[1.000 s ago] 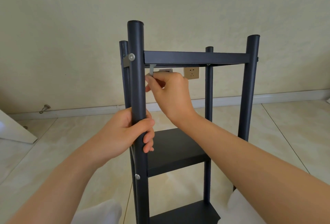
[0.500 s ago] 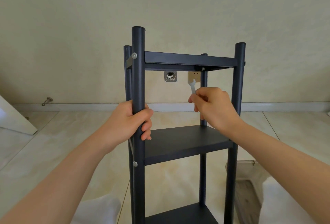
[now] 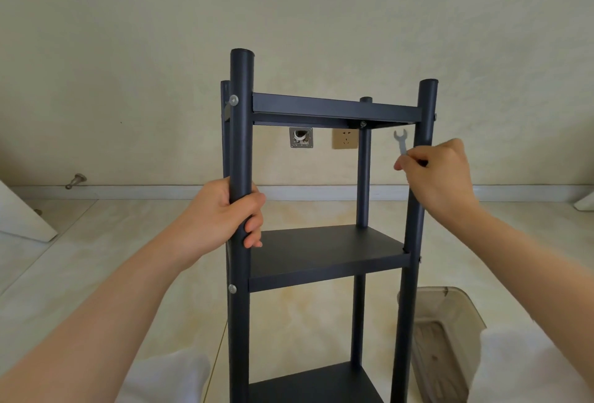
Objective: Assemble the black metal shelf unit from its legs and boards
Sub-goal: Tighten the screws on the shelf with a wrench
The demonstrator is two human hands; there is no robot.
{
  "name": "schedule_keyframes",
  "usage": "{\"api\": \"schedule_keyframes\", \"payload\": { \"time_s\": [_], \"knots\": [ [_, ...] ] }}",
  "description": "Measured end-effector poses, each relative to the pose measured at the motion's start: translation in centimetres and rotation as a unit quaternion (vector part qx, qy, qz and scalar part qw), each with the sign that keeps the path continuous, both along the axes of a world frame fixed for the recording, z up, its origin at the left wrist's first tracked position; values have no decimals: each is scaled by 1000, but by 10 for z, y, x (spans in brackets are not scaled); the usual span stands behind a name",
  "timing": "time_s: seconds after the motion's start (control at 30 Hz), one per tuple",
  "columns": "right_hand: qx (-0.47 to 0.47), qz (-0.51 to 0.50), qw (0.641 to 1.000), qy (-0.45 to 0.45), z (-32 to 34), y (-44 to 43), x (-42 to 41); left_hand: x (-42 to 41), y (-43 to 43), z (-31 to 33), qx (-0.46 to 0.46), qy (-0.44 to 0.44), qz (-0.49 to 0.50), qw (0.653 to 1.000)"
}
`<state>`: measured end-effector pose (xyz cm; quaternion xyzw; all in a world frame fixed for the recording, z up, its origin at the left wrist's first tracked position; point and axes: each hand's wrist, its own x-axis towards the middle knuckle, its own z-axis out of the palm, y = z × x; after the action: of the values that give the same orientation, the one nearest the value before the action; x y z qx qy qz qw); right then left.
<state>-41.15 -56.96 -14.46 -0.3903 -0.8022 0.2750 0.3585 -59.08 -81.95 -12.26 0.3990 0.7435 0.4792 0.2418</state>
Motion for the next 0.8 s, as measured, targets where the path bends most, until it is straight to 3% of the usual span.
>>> {"api": "schedule_keyframes", "payload": {
  "time_s": [0.17,0.37,0.7,0.8],
  "knots": [
    [-93,-25,995,32,11,7,4,0,-1,0,1,3,-1,1000],
    [-254,49,964,61,11,8,-2,-4,-3,-3,7,11,4,1000],
    [-242,65,959,130,11,-5,-6,-26,-6,-18,18,137,101,985],
    [-185,89,969,134,19,-14,-2,-36,-8,-20,32,143,142,979]
  ]
}}
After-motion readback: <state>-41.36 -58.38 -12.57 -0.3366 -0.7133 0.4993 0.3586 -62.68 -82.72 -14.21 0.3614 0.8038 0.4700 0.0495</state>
